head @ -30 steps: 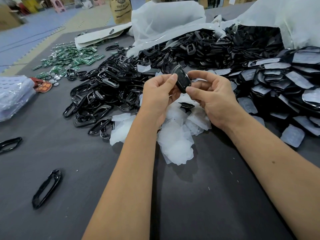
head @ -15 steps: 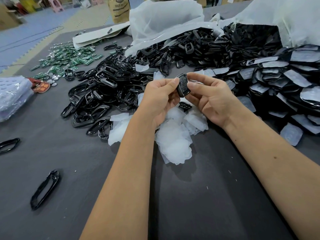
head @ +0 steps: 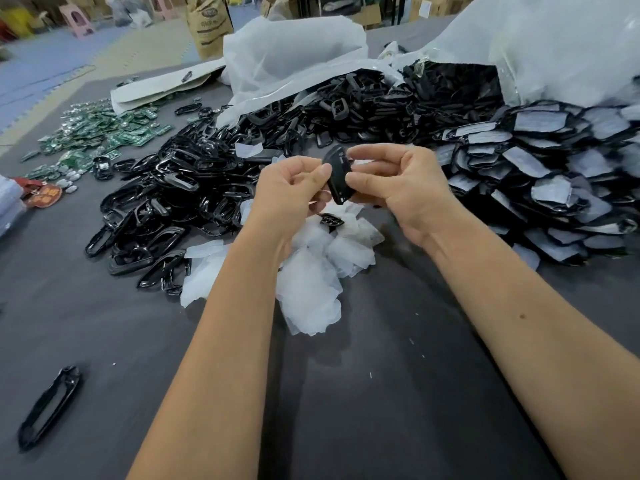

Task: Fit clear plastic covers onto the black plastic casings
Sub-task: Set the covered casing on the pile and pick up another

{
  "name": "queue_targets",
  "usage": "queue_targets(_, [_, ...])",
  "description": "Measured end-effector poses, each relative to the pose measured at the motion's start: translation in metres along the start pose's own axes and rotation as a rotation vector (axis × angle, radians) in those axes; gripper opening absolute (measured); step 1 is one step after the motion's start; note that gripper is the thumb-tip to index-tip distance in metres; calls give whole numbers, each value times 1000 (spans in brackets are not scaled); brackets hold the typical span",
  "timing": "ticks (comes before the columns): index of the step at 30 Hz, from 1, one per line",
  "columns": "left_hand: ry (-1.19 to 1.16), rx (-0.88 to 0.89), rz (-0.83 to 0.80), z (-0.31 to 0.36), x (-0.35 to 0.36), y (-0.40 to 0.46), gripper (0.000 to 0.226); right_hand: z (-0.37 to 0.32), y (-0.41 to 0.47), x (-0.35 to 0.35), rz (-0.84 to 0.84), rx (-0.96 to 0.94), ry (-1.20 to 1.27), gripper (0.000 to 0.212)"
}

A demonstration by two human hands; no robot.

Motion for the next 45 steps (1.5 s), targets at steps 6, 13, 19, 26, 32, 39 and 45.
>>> queue_targets(6, [505, 268, -65, 41, 64, 11, 20, -88, -17, -51, 206, -451, -882, 27])
queue_targets(13, [836, 585, -130, 83, 192, 4, 40, -114, -30, -133, 465, -368, -1387, 34])
queue_targets(19, [1047, 557, -171, 70, 229, -3, 40, -110, -25, -138, 368, -277, -1503, 25])
queue_targets(26, [1005, 445, -3, 60, 155, 1, 37, -126, -13, -98, 363, -362, -1295, 45])
queue_targets(32, [1193, 186, 74, 24, 75, 41, 33, -83, 50, -15, 97, -331, -1396, 33])
queue_targets(39, [1414, 108, 265, 14, 16, 93, 32, -19, 116, 45, -164, -280, -1605, 27])
queue_targets(45, [1421, 144, 278, 13, -6, 122, 20, 12, 153, 55, -197, -201, -1724, 44])
Point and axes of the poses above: each hand's wrist, its own y-axis towards the middle knuckle, its own x-axis out of the palm, z = x × y, the point moved 10 cm from there along y, towards the middle knuckle, and after that the axes turned 2 degrees about x, right-handed, at the moved point
